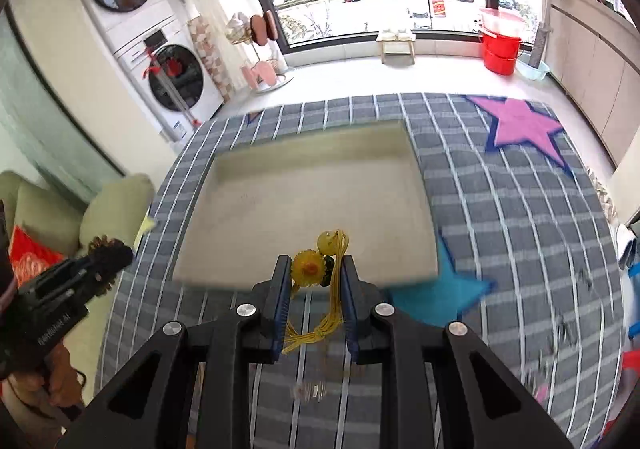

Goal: Organize jewelry
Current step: 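Carry both items into the tray and open both tools to release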

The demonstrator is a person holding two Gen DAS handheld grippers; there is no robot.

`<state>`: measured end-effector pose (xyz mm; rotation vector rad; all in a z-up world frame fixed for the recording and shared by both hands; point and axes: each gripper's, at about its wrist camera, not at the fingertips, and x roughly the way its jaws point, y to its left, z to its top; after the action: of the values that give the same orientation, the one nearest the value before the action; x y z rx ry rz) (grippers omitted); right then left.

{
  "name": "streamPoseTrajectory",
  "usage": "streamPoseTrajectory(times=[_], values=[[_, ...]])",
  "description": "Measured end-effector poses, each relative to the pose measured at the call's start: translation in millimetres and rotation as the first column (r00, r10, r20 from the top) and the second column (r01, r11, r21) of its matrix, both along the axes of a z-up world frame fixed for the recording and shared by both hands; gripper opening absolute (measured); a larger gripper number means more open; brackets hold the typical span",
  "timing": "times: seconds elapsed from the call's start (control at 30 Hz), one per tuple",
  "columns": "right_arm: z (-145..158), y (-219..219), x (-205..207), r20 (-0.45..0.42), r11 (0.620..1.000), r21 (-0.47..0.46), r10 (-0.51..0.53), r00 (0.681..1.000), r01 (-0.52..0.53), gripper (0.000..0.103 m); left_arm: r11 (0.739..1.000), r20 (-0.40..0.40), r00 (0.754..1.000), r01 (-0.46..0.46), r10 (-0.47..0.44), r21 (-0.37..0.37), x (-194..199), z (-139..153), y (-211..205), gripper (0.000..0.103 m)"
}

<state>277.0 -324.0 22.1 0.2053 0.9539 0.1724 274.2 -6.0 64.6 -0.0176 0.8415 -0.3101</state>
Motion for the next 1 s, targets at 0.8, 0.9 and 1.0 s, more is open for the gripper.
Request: streamPoseTrajectory(times=[0.8,0.9,1.0], values=[[-99,-2,100,-0.144,0.997,-0.063,-0.062,0.988,0.054,0.027,0.967,-0.092,0.994,-0.028,0.053,0.253,125,-103,-69,0.053],[-97,-1,100,-0.143,0.997,-0.055,-0.061,0.988,0.053,0.049,0.961,-0.054,0.997,-0.043,0.060,0.274,122,-97,-72,0.079],[-93,-4,96,-0.131,0.997,-0.047,-0.072,0.989,0.066,0.065,0.951,-0.029,0.998,-0.041,0.053,0.308,117,-94,-76,0.079]])
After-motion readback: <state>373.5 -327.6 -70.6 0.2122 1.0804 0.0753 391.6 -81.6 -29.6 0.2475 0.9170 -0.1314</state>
